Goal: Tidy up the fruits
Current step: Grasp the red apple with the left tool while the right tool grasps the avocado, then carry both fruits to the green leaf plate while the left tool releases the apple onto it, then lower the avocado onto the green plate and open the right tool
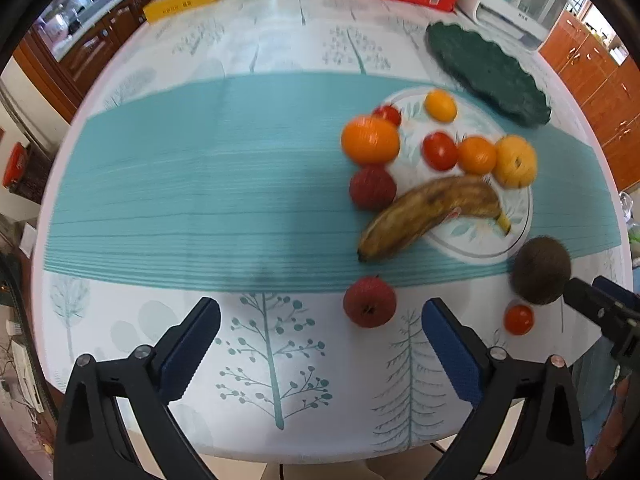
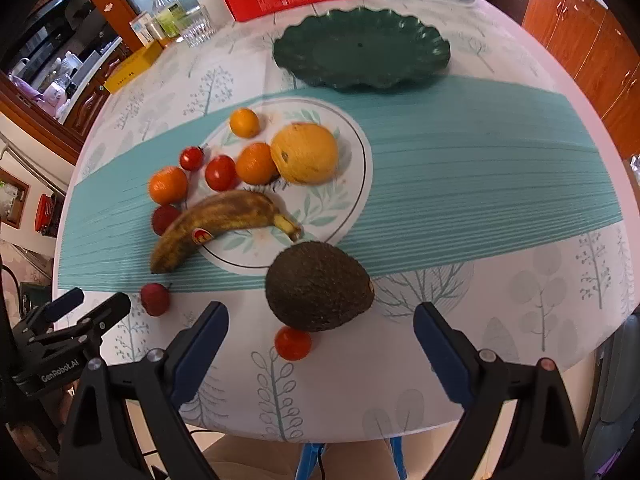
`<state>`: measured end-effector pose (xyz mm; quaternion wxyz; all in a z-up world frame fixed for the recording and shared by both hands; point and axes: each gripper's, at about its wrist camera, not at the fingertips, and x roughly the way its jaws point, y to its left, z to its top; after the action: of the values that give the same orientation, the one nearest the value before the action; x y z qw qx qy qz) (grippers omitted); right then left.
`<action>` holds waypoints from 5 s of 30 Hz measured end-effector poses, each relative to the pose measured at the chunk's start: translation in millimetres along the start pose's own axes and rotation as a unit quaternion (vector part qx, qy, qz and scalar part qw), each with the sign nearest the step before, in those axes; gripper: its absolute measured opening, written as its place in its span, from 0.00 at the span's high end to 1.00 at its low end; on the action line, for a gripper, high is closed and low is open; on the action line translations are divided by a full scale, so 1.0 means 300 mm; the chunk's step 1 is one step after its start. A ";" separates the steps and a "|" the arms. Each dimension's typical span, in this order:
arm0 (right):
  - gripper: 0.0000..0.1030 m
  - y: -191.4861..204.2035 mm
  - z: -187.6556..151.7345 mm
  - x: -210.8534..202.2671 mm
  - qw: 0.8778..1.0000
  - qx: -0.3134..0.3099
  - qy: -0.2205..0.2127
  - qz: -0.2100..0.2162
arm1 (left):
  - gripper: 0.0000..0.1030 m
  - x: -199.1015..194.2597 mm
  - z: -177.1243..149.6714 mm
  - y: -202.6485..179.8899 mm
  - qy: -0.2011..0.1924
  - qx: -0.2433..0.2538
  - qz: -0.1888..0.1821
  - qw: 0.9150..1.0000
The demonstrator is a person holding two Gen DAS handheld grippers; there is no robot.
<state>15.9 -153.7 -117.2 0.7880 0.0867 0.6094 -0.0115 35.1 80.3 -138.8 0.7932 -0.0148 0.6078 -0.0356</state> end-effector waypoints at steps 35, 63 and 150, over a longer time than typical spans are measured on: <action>0.28 -0.002 0.044 0.161 0.997 -0.060 0.046 0.034 | 0.69 0.130 -0.006 -0.112 0.002 -0.014 -0.020 1.000; 0.28 -0.190 0.498 -0.369 0.984 -0.103 -0.129 0.066 | 0.69 -0.490 0.438 -0.448 -0.153 0.037 -0.036 0.987; 0.25 -0.222 0.649 -0.094 0.986 -0.042 -0.148 0.065 | 0.14 -0.147 0.763 -0.528 -0.128 0.100 -0.028 0.986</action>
<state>186.9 -251.0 -51.0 0.8713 0.0902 0.4794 0.0529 238.4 -78.8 -26.1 0.8604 0.0435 0.4944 -0.1161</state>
